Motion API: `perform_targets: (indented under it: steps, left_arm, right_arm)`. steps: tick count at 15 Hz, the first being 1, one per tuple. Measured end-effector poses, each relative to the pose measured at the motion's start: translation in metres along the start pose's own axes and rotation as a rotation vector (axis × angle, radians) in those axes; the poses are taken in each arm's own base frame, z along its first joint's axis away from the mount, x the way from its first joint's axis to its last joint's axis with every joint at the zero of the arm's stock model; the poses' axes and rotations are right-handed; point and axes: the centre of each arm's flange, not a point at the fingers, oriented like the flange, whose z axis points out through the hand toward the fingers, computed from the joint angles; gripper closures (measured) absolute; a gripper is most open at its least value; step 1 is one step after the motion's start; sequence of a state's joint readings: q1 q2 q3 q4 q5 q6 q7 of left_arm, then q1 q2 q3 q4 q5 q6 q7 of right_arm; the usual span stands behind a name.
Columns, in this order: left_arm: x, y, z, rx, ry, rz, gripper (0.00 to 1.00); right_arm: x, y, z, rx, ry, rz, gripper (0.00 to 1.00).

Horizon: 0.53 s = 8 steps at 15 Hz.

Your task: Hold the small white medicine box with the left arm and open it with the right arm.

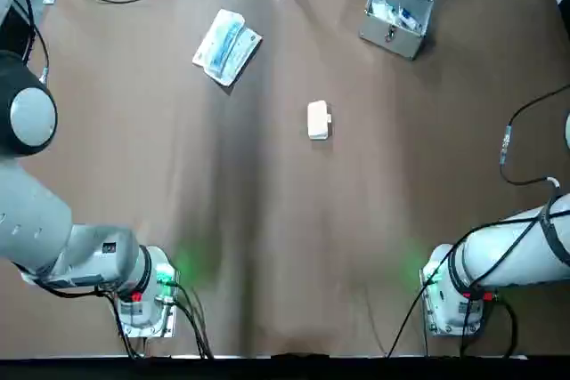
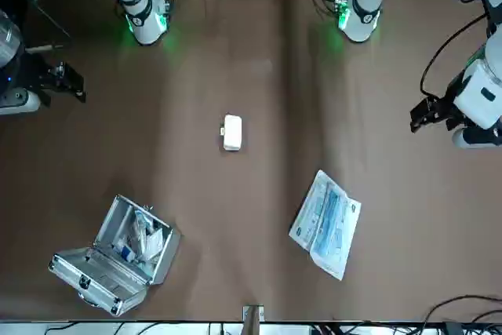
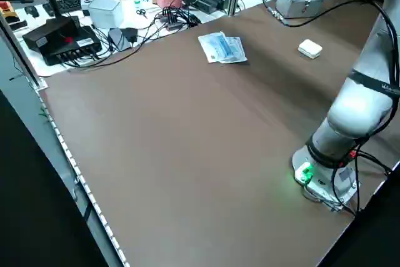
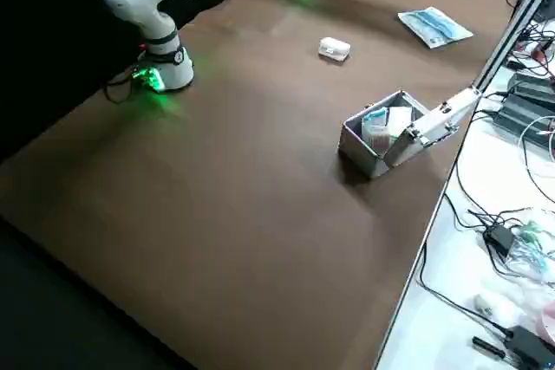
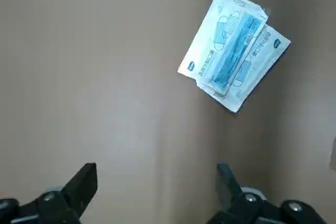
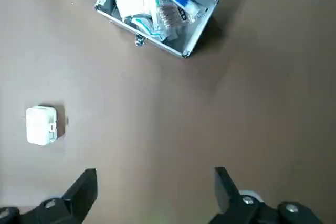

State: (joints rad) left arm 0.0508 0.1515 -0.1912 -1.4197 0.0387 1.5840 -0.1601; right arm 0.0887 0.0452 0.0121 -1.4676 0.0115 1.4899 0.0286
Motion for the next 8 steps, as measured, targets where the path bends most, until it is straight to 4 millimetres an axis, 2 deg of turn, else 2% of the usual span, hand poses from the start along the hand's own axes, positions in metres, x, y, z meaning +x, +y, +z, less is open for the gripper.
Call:
perform_targets:
  steps: [8]
  left_arm:
    - [-0.0002,0.0014,0.0006,0.000,-0.001,0.007,0.00]
  right_arm:
    - [-0.0003,-0.0054,0.0051,-0.004,-0.012,-0.009,0.01]
